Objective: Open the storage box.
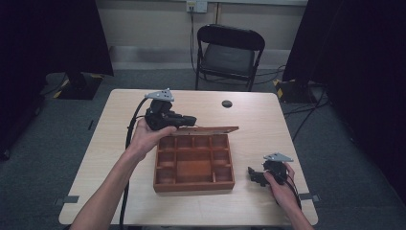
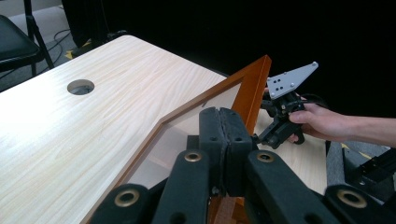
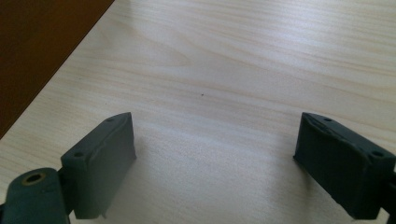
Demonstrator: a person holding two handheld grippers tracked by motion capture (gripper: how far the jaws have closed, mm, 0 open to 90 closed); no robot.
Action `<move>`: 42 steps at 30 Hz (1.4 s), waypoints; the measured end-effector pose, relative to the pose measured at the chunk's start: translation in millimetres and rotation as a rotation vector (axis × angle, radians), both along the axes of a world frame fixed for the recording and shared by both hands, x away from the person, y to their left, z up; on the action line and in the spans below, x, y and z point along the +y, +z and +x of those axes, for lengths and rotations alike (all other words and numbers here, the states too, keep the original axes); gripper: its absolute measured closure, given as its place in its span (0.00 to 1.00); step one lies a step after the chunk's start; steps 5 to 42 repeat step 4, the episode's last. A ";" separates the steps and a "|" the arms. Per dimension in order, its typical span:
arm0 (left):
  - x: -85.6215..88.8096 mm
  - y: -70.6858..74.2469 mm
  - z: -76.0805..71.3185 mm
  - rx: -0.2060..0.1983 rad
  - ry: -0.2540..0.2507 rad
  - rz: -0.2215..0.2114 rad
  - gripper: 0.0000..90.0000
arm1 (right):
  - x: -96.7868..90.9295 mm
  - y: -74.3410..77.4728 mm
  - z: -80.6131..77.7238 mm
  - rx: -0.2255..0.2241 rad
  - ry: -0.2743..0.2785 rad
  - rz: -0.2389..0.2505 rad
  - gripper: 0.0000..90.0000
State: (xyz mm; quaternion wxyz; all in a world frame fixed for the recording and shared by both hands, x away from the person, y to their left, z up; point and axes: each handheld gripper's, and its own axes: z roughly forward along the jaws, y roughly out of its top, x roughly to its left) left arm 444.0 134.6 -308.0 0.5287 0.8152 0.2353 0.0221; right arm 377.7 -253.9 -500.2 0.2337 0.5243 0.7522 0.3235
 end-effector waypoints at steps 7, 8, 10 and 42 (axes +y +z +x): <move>0.3 0.0 0.4 0.001 0.002 -0.001 0.99 | 0.0 0.0 0.0 0.000 0.000 0.000 0.12; 0.3 0.0 0.4 0.001 0.002 -0.001 0.99 | 0.0 0.0 0.0 0.000 0.000 0.000 0.12; 0.3 0.0 0.4 0.001 0.002 -0.001 0.99 | 0.0 0.0 0.0 0.000 0.000 0.000 0.12; 0.3 0.0 0.4 0.001 0.002 -0.001 0.99 | 0.0 0.0 0.0 0.000 0.000 0.000 0.12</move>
